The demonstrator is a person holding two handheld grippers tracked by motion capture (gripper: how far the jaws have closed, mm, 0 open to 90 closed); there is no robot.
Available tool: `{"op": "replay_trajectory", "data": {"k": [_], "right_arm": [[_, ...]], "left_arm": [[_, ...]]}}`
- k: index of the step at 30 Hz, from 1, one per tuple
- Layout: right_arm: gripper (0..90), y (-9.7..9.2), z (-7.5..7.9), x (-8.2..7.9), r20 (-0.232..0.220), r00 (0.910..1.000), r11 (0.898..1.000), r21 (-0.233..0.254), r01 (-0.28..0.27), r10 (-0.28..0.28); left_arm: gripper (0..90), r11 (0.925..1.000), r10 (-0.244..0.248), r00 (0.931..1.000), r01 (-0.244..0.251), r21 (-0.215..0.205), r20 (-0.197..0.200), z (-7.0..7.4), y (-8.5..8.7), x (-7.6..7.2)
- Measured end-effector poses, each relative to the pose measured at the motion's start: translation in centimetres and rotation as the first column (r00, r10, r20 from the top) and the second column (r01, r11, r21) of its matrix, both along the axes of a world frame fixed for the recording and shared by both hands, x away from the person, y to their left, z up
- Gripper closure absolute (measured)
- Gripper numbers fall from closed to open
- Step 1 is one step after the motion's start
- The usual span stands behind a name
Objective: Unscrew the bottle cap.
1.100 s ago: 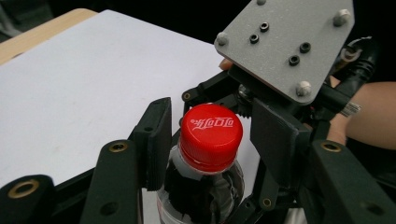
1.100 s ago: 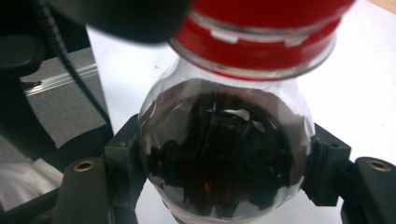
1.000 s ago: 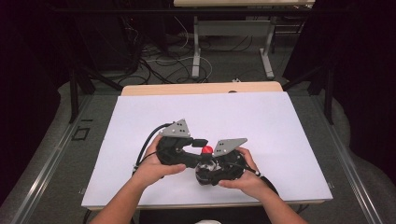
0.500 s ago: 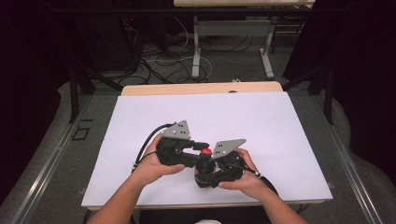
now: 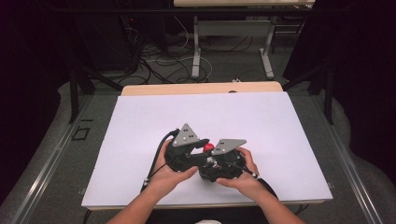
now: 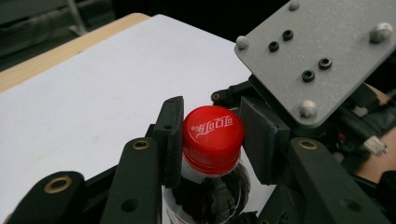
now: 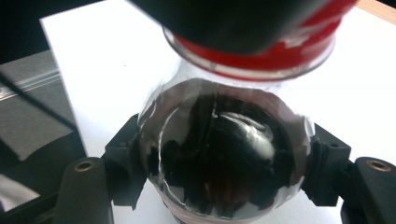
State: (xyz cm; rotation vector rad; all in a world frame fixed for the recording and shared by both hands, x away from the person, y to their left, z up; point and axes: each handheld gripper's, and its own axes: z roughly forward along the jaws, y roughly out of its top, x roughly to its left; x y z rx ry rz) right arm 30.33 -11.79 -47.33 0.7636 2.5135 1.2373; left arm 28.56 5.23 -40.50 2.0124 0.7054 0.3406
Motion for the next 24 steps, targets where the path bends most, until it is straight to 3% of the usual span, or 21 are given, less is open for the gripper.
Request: {"op": "replay_trajectory", "data": {"k": [1, 4, 8, 13, 17, 18, 20, 22, 24], "right_arm": [[29.7, 0.0, -0.1, 0.0, 0.001, 0.9999, 1.0, 0.0, 0.011, -0.011], [29.7, -0.1, -0.2, 0.1, -0.013, 0.9999, 1.0, -0.001, 0.008, -0.008], [29.6, -0.2, -0.1, 0.1, -0.011, 0.9999, 1.0, 0.009, -0.013, 0.013], [29.6, -0.4, 0.1, 0.1, -0.021, 0.9981, 0.998, 0.027, -0.058, 0.058], [29.5, -0.4, 0.3, 0.0, -0.027, 0.9952, 0.995, 0.05, -0.092, 0.093], [29.6, -0.4, 0.3, 0.0, -0.03, 0.9941, 0.993, 0.055, -0.102, 0.104], [29.6, -0.4, 0.4, -0.1, -0.028, 0.9924, 0.991, 0.063, -0.118, 0.12], [29.6, -0.4, 0.5, -0.1, -0.041, 0.9887, 0.988, 0.058, -0.142, 0.145], [29.6, -0.3, 0.4, -0.2, -0.034, 0.9873, 0.986, 0.068, -0.152, 0.155]], "left_arm": [[61.6, 0.9996, 0.029, 0.9996, -0.029, -0.002, 0.003, -0.1, -0.3, -0.2], [61.4, 0.9983, 0.057, 0.9984, -0.057, -0.007, -0.004, -0.1, -0.5, -0.4], [57.9, 0.9995, 0.018, 0.9997, -0.019, -0.025, -0.014, 0.0, 0.0, -0.1], [50.7, 0.9965, -0.07, 0.9967, 0.068, -0.048, -0.042, 0.6, 1.4, 0.5], [46.9, 0.9837, -0.177, 0.9811, 0.173, -0.049, -0.078, 1.0, 2.6, 1.1], [46.5, 0.9827, -0.183, 0.98, 0.179, -0.045, -0.08, 1.0, 2.7, 1.2], [46.7, 0.9738, -0.227, 0.9703, 0.225, -0.034, -0.084, 1.2, 3.1, 1.3], [46.9, 0.9603, -0.279, 0.9586, 0.278, -0.028, -0.058, 1.4, 3.2, 1.5], [48.1, 0.9406, -0.339, 0.9395, 0.338, -0.034, -0.047, 1.4, 3.4, 1.8]]}}
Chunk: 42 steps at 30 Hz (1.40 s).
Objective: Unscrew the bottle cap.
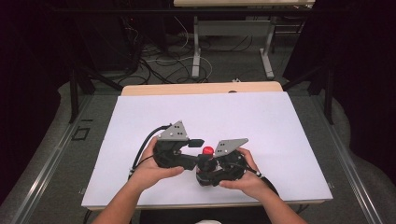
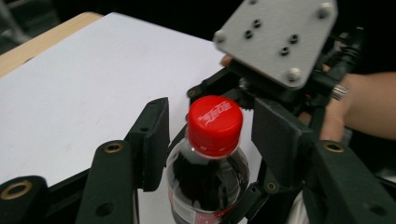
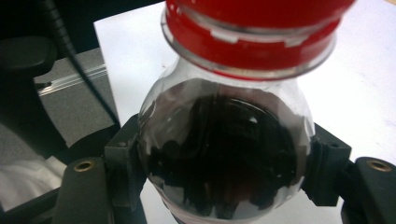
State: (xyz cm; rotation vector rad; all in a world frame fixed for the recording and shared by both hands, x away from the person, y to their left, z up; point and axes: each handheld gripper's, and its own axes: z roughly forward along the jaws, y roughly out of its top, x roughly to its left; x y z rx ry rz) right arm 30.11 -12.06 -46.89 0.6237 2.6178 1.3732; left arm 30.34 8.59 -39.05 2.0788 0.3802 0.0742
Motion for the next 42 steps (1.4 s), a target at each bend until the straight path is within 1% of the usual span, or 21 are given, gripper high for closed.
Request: {"op": "replay_trajectory", "data": {"k": [2, 3, 5, 6, 11, 13, 18, 21, 23, 26, 27, 29, 31, 32, 34, 36, 37, 38, 39, 41, 42], "right_arm": [[29.6, 0.1, 0.0, -0.1, -0.006, 0.9999, 1.0, -0.006, -0.014, 0.014], [29.6, 0.1, 0.0, -0.2, -0.005, 0.9998, 1.0, 0.0, -0.017, 0.017], [29.6, 0.2, 0.0, -0.2, -0.004, 0.9997, 1.0, 0.003, -0.025, 0.025], [29.6, 0.2, 0.1, -0.3, -0.009, 0.9994, 0.999, -0.007, -0.034, 0.034], [29.6, 0.4, 0.0, -0.4, 0.004, 0.9992, 0.999, -0.001, -0.04, 0.04], [29.6, 0.4, 0.1, -0.4, -0.009, 0.9988, 0.999, -0.011, -0.049, 0.049], [29.6, 0.4, 0.0, -0.5, -0.003, 0.9992, 0.999, -0.004, -0.04, 0.04], [29.6, 0.4, -0.1, -0.3, -0.007, 0.9997, 1.0, -0.005, -0.022, 0.022], [29.6, 0.3, -0.1, -0.3, -0.007, 0.9999, 1.0, -0.016, -0.012, 0.012], [29.7, 0.3, -0.3, -0.2, 0.0, 0.9998, 1.0, -0.015, 0.018, -0.018], [29.7, 0.3, -0.3, -0.2, 0.003, 0.9996, 0.999, -0.017, 0.029, -0.029], [29.7, 0.4, -0.3, -0.1, 0.014, 0.9985, 0.998, -0.021, 0.053, -0.053], [29.7, 0.4, -0.3, -0.2, 0.016, 0.9971, 0.997, -0.029, 0.075, -0.075], [29.7, 0.4, -0.3, -0.2, 0.018, 0.9959, 0.996, -0.031, 0.089, -0.089], [29.7, 0.4, -0.4, -0.1, 0.026, 0.9949, 0.995, -0.035, 0.098, -0.097], [29.6, 0.3, -0.4, -0.1, 0.03, 0.9953, 0.995, -0.036, 0.094, -0.092], [29.6, 0.3, -0.3, -0.2, 0.02, 0.9947, 0.994, -0.036, 0.101, -0.1], [29.5, 0.3, -0.3, -0.1, 0.02, 0.9952, 0.995, -0.038, 0.097, -0.096], [29.5, 0.2, -0.3, -0.1, 0.014, 0.9959, 0.995, -0.043, 0.09, -0.09], [29.4, 0.2, -0.3, 0.0, 0.031, 0.9956, 0.995, -0.032, 0.09, -0.089], [29.3, 0.1, -0.3, 0.0, 0.022, 0.9966, 0.996, -0.03, 0.08, -0.079]], "left_arm": [[49.5, 0.9993, -0.038, 0.9993, 0.038, -0.006, -0.002, -0.1, 0.0, 0.3], [50.7, 0.9991, -0.043, 0.9991, 0.043, -0.001, -0.003, -0.2, 0.0, 0.4], [52.3, 0.999, -0.044, 0.999, 0.044, -0.001, 0.0, -0.4, 0.0, 0.7], [52.5, 0.9985, -0.053, 0.9986, 0.053, -0.011, -0.009, -0.4, 0.0, 0.8], [53.4, 0.9962, -0.079, 0.9964, 0.078, -0.04, -0.03, -0.9, -0.1, 1.2], [55.4, 0.9949, -0.089, 0.9951, 0.087, -0.052, -0.043, -1.1, -0.2, 1.3], [59.9, 0.994, -0.089, 0.9949, 0.085, -0.069, -0.049, -1.4, -0.4, 1.3], [60.9, 0.9974, -0.043, 0.9985, 0.041, -0.059, -0.035, -1.4, -0.6, 0.9], [61.1, 0.9986, 0.001, 0.9997, -0.003, -0.053, -0.026, -1.5, -0.9, 0.6], [61.3, 0.9962, 0.081, 0.9967, -0.081, -0.031, -0.011, -1.4, -1.3, 0.0], [61.3, 0.9928, 0.117, 0.9931, -0.117, -0.024, -0.009, -1.3, -1.5, -0.2], [61.4, 0.9815, 0.191, 0.9816, -0.191, -0.017, -0.008, -1.2, -2.0, -0.7], [61.4, 0.9646, 0.264, 0.9645, -0.264, -0.011, 0.017, -1.3, -2.6, -1.4], [61.3, 0.9553, 0.296, 0.9551, -0.295, -0.011, 0.017, -1.3, -2.9, -1.6], [61.4, 0.9409, 0.339, 0.9405, -0.338, -0.01, 0.03, -1.3, -3.2, -2.1], [61.4, 0.9361, 0.352, 0.9351, -0.352, -0.004, 0.044, -1.3, -3.4, -2.3], [61.3, 0.9352, 0.354, 0.9344, -0.354, -0.002, 0.04, -1.3, -3.5, -2.3], [61.1, 0.9381, 0.346, 0.9372, -0.346, 0.0, 0.043, -1.3, -3.5, -2.3], [60.2, 0.9412, 0.338, 0.9404, -0.338, -0.004, 0.039, -1.3, -3.4, -2.2], [54.3, 0.9474, 0.32, 0.9472, -0.32, 0.004, 0.022, -1.2, -3.2, -1.9], [51.1, 0.953, 0.303, 0.953, -0.303, 0.004, 0.008, -1.2, -2.9, -1.8]]}}
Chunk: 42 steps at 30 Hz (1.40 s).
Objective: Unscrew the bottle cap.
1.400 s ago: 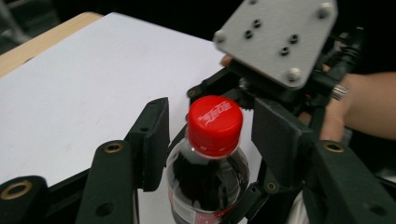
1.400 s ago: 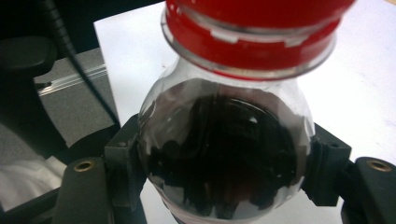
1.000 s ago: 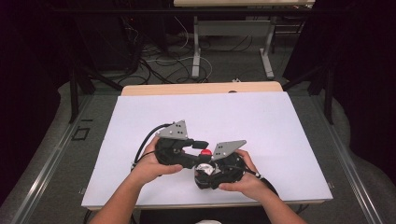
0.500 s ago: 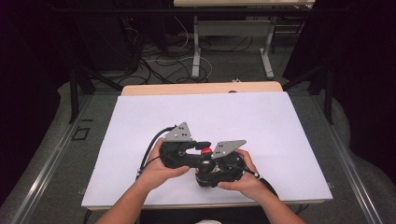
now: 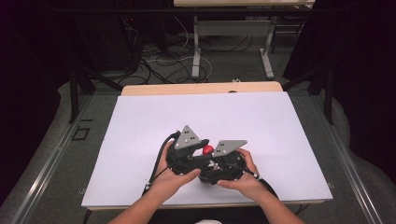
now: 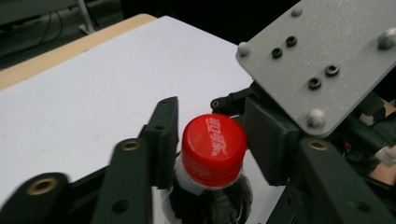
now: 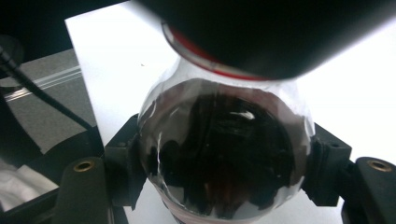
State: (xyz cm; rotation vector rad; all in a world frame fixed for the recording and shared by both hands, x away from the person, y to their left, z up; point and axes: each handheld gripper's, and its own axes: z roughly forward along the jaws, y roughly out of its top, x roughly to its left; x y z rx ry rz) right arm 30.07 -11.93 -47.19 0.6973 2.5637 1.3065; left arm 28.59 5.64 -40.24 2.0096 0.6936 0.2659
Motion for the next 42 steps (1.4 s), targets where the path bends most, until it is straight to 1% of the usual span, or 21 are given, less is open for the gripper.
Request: {"op": "replay_trajectory", "data": {"k": [1, 4, 5, 6, 7, 9, 10, 11, 13, 15, 19, 22, 26, 27, 28, 31, 33, 36, 38, 40, 42], "right_arm": [[29.4, 0.0, 0.0, 0.0, -0.007, 1.0, 1.0, 0.008, -0.004, 0.004], [29.4, 0.0, 0.1, 0.0, 0.0, 0.9998, 1.0, 0.012, -0.022, 0.022], [29.4, 0.0, 0.1, -0.1, -0.002, 0.9996, 0.999, 0.014, -0.03, 0.03], [29.4, 0.0, 0.2, -0.1, -0.011, 0.9992, 0.999, 0.008, -0.038, 0.038], [29.4, 0.1, 0.1, -0.1, -0.001, 0.9994, 0.999, 0.017, -0.036, 0.036], [29.4, 0.2, 0.1, -0.2, -0.002, 0.9988, 0.999, 0.012, -0.049, 0.049], [29.4, 0.2, 0.1, -0.2, -0.007, 0.9983, 0.998, 0.005, -0.059, 0.059], [29.4, 0.2, 0.1, -0.2, -0.004, 0.9982, 0.998, 0.01, -0.06, 0.06], [29.4, 0.3, 0.1, -0.3, 0.0, 0.9975, 0.997, 0.018, -0.07, 0.07], [29.4, 0.4, 0.2, -0.4, -0.005, 0.9966, 0.996, 0.024, -0.082, 0.082], [29.4, 0.5, 0.2, -0.6, -0.001, 0.9954, 0.995, 0.022, -0.095, 0.095], [29.4, 0.5, 0.3, -0.6, -0.014, 0.9934, 0.993, 0.016, -0.114, 0.114], [29.4, 0.6, 0.2, -0.7, -0.009, 0.9935, 0.993, 0.022, -0.113, 0.113], [29.4, 0.6, 0.2, -0.7, -0.011, 0.9933, 0.993, 0.021, -0.115, 0.115], [29.4, 0.7, 0.2, -0.7, -0.011, 0.9934, 0.993, 0.02, -0.114, 0.114], [29.4, 0.6, 0.2, -0.6, -0.014, 0.994, 0.994, 0.017, -0.108, 0.109], [29.4, 0.6, 0.1, -0.6, -0.011, 0.9952, 0.995, 0.022, -0.097, 0.097], [29.5, 0.5, 0.1, -0.5, -0.015, 0.9966, 0.997, 0.016, -0.081, 0.081], [29.5, 0.4, 0.1, -0.4, -0.02, 0.9977, 0.998, 0.01, -0.065, 0.065], [29.6, 0.4, 0.0, -0.3, -0.003, 0.9993, 0.999, 0.012, -0.037, 0.037], [29.6, 0.3, 0.1, -0.2, -0.008, 0.9997, 1.0, 0.002, -0.023, 0.023]], "left_arm": [[49.5, 0.9998, -0.017, 0.9998, 0.017, 0.006, -0.008, 0.0, 0.2, 0.1], [44.8, 0.9978, -0.053, 0.9986, 0.053, 0.039, -0.006, 0.2, 0.7, 0.1], [44.4, 0.9975, -0.064, 0.9979, 0.065, 0.029, -0.006, 0.2, 0.9, 0.1], [44.4, 0.9957, -0.091, 0.9958, 0.091, 0.018, -0.012, 0.2, 1.1, 0.2], [44.4, 0.9912, -0.131, 0.9911, 0.131, 0.015, -0.026, 0.3, 1.5, 0.3], [44.4, 0.981, -0.194, 0.9808, 0.194, 0.003, -0.023, 0.5, 2.0, 0.5], [44.4, 0.9754, -0.22, 0.9753, 0.22, 0.009, -0.02, 0.6, 2.2, 0.6], [44.4, 0.9721, -0.234, 0.9721, 0.234, 0.009, -0.017, 0.7, 2.4, 0.8], [44.4, 0.9617, -0.274, 0.9615, 0.274, 0.006, -0.019, 0.7, 2.8, 1.3], [44.9, 0.9552, -0.296, 0.9549, 0.296, -0.012, -0.025, 0.8, 3.2, 1.8], [48.7, 0.9389, -0.343, 0.9389, 0.341, -0.043, -0.03, 0.7, 3.6, 2.6], [52.0, 0.9227, -0.384, 0.923, 0.382, -0.054, -0.032, 0.5, 3.5, 2.9], [57.5, 0.9143, -0.402, 0.9146, 0.399, -0.07, -0.041, 0.3, 3.3, 3.0], [59.1, 0.9139, -0.403, 0.9143, 0.4, -0.07, -0.04, 0.3, 3.2, 2.9], [60.6, 0.9151, -0.4, 0.9156, 0.397, -0.069, -0.038, 0.3, 3.1, 2.9], [61.2, 0.9234, -0.381, 0.9243, 0.379, -0.061, -0.025, 0.2, 2.9, 2.7], [61.4, 0.9325, -0.358, 0.9334, 0.356, -0.062, -0.024, 0.2, 2.8, 2.5], [61.6, 0.9535, -0.299, 0.9542, 0.298, -0.042, -0.012, 0.2, 2.5, 2.1], [61.7, 0.9708, -0.238, 0.9713, 0.237, -0.034, -0.009, 0.3, 2.1, 1.5], [61.8, 0.9858, -0.166, 0.9861, 0.166, -0.027, -0.004, 0.3, 1.6, 1.0], [61.8, 0.9961, -0.088, 0.9961, 0.088, -0.011, 0.01, 0.3, 0.9, 0.4]]}}
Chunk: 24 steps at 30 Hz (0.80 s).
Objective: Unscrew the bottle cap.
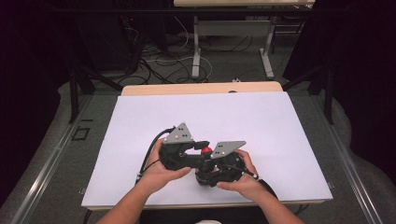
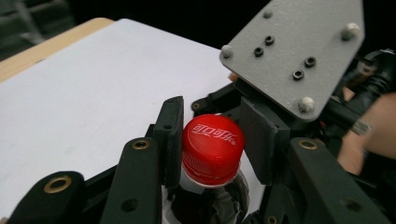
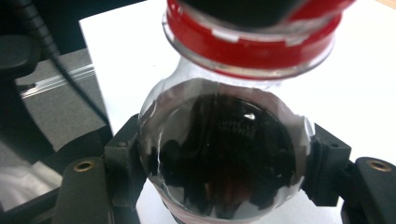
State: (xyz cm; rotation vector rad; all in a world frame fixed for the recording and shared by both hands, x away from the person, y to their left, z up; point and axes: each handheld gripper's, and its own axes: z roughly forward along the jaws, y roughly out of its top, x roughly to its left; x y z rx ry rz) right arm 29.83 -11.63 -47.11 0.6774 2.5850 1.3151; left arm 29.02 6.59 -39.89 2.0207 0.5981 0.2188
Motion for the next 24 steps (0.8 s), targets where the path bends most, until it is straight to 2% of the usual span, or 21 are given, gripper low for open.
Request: {"op": "replay_trajectory", "data": {"k": [1, 4, 6, 9, 11, 14, 15, 17, 24], "right_arm": [[29.6, 0.0, -0.1, 0.1, 0.019, 0.9998, 1.0, 0.003, 0.011, -0.011], [29.5, 0.0, -0.1, -0.1, 0.02, 0.9984, 0.999, -0.003, 0.054, -0.054], [29.6, -0.1, 0.0, -0.1, 0.034, 0.9976, 0.998, -0.003, 0.06, -0.06], [29.6, -0.3, 0.1, -0.1, 0.024, 0.9976, 0.998, -0.009, 0.066, -0.066], [29.5, -0.3, 0.0, 0.0, 0.03, 0.9972, 0.998, 0.004, 0.068, -0.069], [29.4, -0.4, 0.1, 0.0, 0.031, 0.9974, 0.998, 0.005, 0.065, -0.065], [29.4, -0.4, 0.1, 0.0, 0.035, 0.9974, 0.998, 0.004, 0.063, -0.063], [29.4, -0.5, 0.2, 0.1, 0.031, 0.9984, 0.999, 0.008, 0.048, -0.048], [29.5, -0.6, 0.2, 0.2, 0.023, 0.999, 0.999, 0.014, 0.039, -0.039]], "left_arm": [[61.8, 0.9995, 0.031, 0.9995, -0.031, 0.007, 0.001, 0.0, -0.3, -0.3], [61.9, 0.9928, 0.119, 0.9926, -0.12, 0.004, 0.02, 0.0, -1.1, -1.1], [61.9, 0.9887, 0.149, 0.9882, -0.15, 0.008, 0.034, 0.0, -1.4, -1.4], [61.8, 0.9848, 0.173, 0.9844, -0.173, 0.009, 0.033, 0.1, -1.7, -1.4], [61.5, 0.9891, 0.147, 0.9887, -0.147, 0.008, 0.029, 0.1, -1.6, -1.2], [60.2, 0.9922, 0.123, 0.9924, -0.123, -0.023, -0.001, 0.1, -1.2, -0.9], [57.8, 0.9932, 0.114, 0.9934, -0.115, -0.022, -0.005, 0.1, -1.0, -0.8], [52.9, 0.9935, 0.112, 0.9936, -0.112, -0.02, 0.013, 0.2, -0.7, -0.7], [41.7, 0.9985, 0.022, 0.9993, -0.023, -0.05, -0.03, 0.8, 1.1, -0.1]]}}
